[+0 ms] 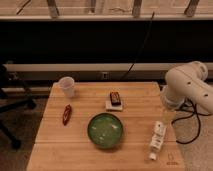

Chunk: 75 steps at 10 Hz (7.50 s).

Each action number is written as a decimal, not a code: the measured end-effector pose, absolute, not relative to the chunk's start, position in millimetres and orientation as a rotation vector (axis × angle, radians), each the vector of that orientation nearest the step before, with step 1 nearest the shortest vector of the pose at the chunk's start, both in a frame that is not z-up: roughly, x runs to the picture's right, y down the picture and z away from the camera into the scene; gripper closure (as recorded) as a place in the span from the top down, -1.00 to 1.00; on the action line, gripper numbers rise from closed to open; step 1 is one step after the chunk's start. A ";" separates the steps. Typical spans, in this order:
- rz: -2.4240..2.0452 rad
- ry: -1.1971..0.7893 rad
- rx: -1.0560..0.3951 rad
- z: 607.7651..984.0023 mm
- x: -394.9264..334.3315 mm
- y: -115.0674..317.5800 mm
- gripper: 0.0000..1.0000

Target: Push the ceramic bowl across the table

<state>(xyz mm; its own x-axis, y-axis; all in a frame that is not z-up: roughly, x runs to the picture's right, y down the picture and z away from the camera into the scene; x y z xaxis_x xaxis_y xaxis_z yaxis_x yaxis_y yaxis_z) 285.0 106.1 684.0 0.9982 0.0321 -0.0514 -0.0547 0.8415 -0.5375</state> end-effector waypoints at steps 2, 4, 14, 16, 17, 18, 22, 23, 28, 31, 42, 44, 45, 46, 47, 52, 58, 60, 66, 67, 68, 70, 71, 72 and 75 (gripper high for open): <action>0.046 0.041 -0.569 684.0 285.0 106.1 0.60; 0.046 0.041 -0.569 684.0 285.0 106.1 0.60; 0.023 0.030 -0.571 702.8 271.5 122.6 0.60; 0.017 0.027 -0.572 706.3 268.8 125.3 0.60; 0.014 0.026 -0.573 707.8 267.1 126.4 0.60; 0.012 0.024 -0.572 708.6 266.0 126.7 0.60; -0.001 0.019 -0.572 716.7 259.5 134.3 0.60; -0.003 0.019 -0.572 718.3 258.6 135.8 0.60; -0.017 0.016 -0.573 727.4 251.1 144.2 0.60; -0.024 0.013 -0.574 732.6 246.8 148.8 0.60; -0.048 0.004 -0.579 748.9 232.2 163.4 0.60; -0.054 0.002 -0.580 753.2 229.1 167.0 0.60; -0.057 0.001 -0.580 755.1 227.7 168.3 0.60; -0.059 0.002 -0.580 756.2 227.1 168.8 0.60; -0.059 0.000 -0.582 757.8 226.4 170.5 0.60; -0.069 -0.003 -0.587 767.9 220.1 177.3 0.60; -0.078 -0.006 -0.603 779.4 212.4 185.0 0.02; -0.084 -0.009 -0.613 783.7 208.7 188.1 -0.05; -0.099 -0.017 -0.635 792.6 202.3 192.2 -0.90; -0.102 -0.019 -0.639 793.9 200.8 192.5 -0.90; -0.103 -0.020 -0.642 794.5 200.5 193.1 -0.90; -0.109 -0.023 -0.649 797.0 197.8 194.0 -0.90; -0.111 -0.025 -0.651 797.8 196.8 194.0 -0.90; -0.114 -0.026 -0.656 798.6 195.8 194.6 -0.90; -0.122 -0.031 -0.668 801.5 192.3 195.7 -0.90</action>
<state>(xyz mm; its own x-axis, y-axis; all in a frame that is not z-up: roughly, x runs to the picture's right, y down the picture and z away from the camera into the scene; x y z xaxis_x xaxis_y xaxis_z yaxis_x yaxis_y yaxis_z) 192.3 195.7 801.5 0.9924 -0.1026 0.0682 0.1228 0.7782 -0.6159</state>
